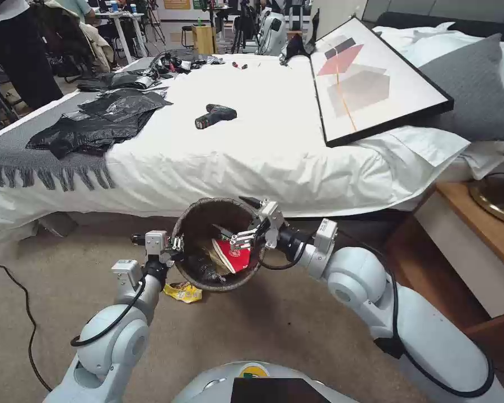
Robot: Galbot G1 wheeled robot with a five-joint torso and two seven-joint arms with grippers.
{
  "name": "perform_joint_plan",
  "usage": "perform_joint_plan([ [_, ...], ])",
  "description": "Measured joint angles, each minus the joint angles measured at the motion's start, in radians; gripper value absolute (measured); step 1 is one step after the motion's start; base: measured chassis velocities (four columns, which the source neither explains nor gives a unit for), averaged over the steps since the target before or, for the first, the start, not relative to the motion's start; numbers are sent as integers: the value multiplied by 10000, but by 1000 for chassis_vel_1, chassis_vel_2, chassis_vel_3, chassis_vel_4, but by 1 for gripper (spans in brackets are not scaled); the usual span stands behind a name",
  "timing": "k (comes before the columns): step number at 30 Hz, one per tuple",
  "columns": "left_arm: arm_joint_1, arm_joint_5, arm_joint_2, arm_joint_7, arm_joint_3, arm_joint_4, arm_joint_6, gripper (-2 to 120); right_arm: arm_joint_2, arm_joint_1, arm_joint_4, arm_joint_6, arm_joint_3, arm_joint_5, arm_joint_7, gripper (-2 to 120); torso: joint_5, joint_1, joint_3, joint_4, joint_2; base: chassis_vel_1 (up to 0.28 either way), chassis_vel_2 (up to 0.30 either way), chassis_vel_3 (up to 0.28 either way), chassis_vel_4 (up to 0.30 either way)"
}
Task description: Pick up the trash bin, then pick up the garbage from the floor and place it into the trash bin.
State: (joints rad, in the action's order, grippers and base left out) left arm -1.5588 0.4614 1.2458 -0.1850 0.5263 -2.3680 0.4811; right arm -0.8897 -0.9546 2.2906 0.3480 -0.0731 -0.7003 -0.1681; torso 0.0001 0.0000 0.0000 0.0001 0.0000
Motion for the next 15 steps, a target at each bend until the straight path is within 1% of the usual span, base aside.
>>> perform_joint_plan([
  [2, 4, 1, -1, 0, 3, 0, -5, 7, 185, -206, 392, -46, -432, -241, 68, 100, 0, 0, 0, -2, 0, 0, 0, 0, 0],
  [3, 4, 1, -1, 0, 3, 0, -5, 7, 185, -206, 392, -46, -432, -241, 68, 100, 0, 0, 0, -2, 0, 0, 0, 0, 0],
  [6, 21, 2, 12, -3, -2, 0, -9, 7, 587, -842, 1088, -369, -1135, -433, 582, 100, 0, 0, 0, -1, 0, 0, 0, 0, 0],
  [7, 21, 2, 12, -3, -2, 0, -9, 7, 587, -842, 1088, -369, -1135, -433, 582, 100, 0, 0, 0, -1, 0, 0, 0, 0, 0],
  [9, 11, 2, 26, 18, 3, 11, -23, 7, 780, -1440, 1396, -658, -1500, -243, 1020, 100, 0, 0, 0, 0, 0, 0, 0, 0, 0],
  [10, -5, 1, 35, 29, 22, 25, -37, 7, 837, -1854, 1508, -772, -1785, -77, 1071, 100, 0, 0, -1, -2, 0, 0, 0, 0, 0],
  [11, -5, 1, 35, 29, 22, 25, -37, 7, 837, -1854, 1508, -772, -1785, -77, 1071, 100, 0, 0, -1, -2, 0, 0, 0, 0, 0],
  [12, -19, -2, 42, 40, 44, 31, -57, 7, 843, -2185, 1554, -852, -2064, 90, 1081, 100, 0, 0, 0, 0, 0, 0, 0, 0, 0],
  [13, -41, -8, 49, 52, 66, 32, -77, 7, 786, -2746, 1582, -1018, -2608, 377, 1091, 100, 0, 0, 0, -2, 0, 0, 0, 0, 0],
  [15, -69, -11, 53, 64, 76, 14, -110, 7, 480, -3589, 1572, -1293, -3530, 815, 1090, 100, 2, 0, -1, -3, 0, 0, 0, 0, 0],
])
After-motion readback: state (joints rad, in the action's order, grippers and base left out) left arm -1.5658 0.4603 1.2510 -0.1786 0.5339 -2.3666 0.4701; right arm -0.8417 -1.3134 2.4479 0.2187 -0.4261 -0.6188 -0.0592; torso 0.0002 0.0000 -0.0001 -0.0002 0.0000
